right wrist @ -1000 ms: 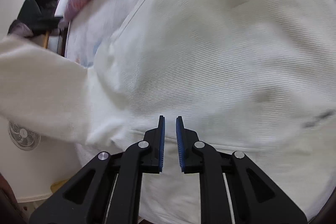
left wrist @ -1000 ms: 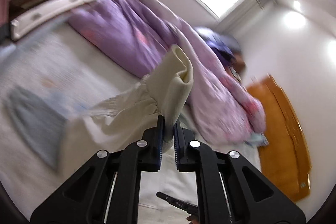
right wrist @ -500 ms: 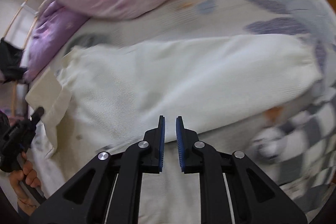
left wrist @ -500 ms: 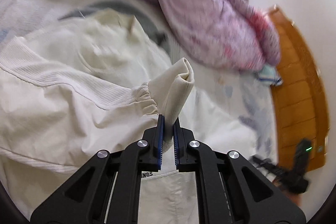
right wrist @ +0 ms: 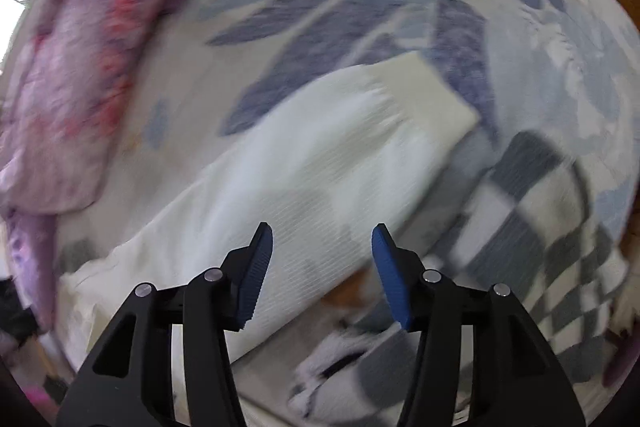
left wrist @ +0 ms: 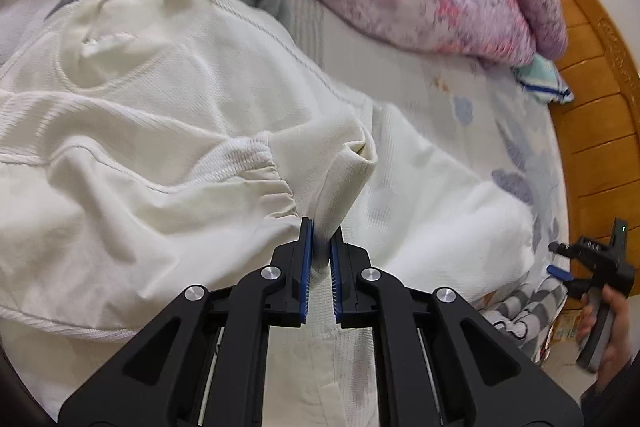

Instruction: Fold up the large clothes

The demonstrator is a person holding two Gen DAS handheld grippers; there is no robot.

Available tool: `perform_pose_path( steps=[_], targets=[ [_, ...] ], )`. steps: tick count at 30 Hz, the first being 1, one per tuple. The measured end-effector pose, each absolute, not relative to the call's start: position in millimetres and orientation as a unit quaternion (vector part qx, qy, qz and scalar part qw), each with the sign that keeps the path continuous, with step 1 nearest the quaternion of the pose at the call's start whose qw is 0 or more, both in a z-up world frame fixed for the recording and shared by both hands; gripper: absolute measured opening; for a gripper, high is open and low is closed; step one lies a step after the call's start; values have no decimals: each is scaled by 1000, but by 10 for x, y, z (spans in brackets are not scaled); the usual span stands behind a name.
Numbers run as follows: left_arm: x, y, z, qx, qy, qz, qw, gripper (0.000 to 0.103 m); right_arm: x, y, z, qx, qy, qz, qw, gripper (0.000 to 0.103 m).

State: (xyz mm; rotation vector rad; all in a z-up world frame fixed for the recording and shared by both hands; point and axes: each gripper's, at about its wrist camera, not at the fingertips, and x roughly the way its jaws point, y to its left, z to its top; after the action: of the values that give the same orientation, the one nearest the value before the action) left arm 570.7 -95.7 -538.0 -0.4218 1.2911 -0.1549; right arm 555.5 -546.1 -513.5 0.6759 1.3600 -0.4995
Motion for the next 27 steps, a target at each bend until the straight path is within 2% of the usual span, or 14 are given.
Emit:
perform_pose_path(
  steps=[2,7,10,11,12,13,14,15,18,21,27],
  targets=[
    [5723,-1036,-5507,-187,614,-75,764,10,5605,-5622,-5280,314,628,-253,666,53],
    [5720,-1123,-5754,-178,637,-74,747,13,5546,-5940,-5630,357,641,-273,623,54],
    [5712,-1095,-5755,-190,637,-81,743,25,5539,-5999,-5730,371,628,-278,625,53],
    [5706,-1084,-5737,-202,635,-90,740,35,5522,-6012,-5732,374,620,-282,629,51],
    [5707,-1093,-5716,-212,634,-100,736,48,5492,-6023,-5719,370,614,-292,633,39],
    [5702,-1108,-5700,-218,634,-107,734,53,5444,-6027,-5696,363,607,-303,639,24],
    [5688,-1115,-5650,-221,632,-112,734,60,5403,-6031,-5684,362,600,-307,644,19],
    [5657,-1110,-5580,-228,625,-120,737,63,5349,-6031,-5668,361,593,-307,651,11],
    [5578,-1042,-5412,-243,609,-134,743,63,5183,-5985,-5545,346,568,-301,683,6],
    [5543,-841,-5329,-241,594,-101,761,63,5077,-5842,-5284,323,540,-304,715,5],
    [5677,-676,-5803,-197,649,-40,734,63,5047,-5259,-4579,246,473,-271,801,4]
  ],
)
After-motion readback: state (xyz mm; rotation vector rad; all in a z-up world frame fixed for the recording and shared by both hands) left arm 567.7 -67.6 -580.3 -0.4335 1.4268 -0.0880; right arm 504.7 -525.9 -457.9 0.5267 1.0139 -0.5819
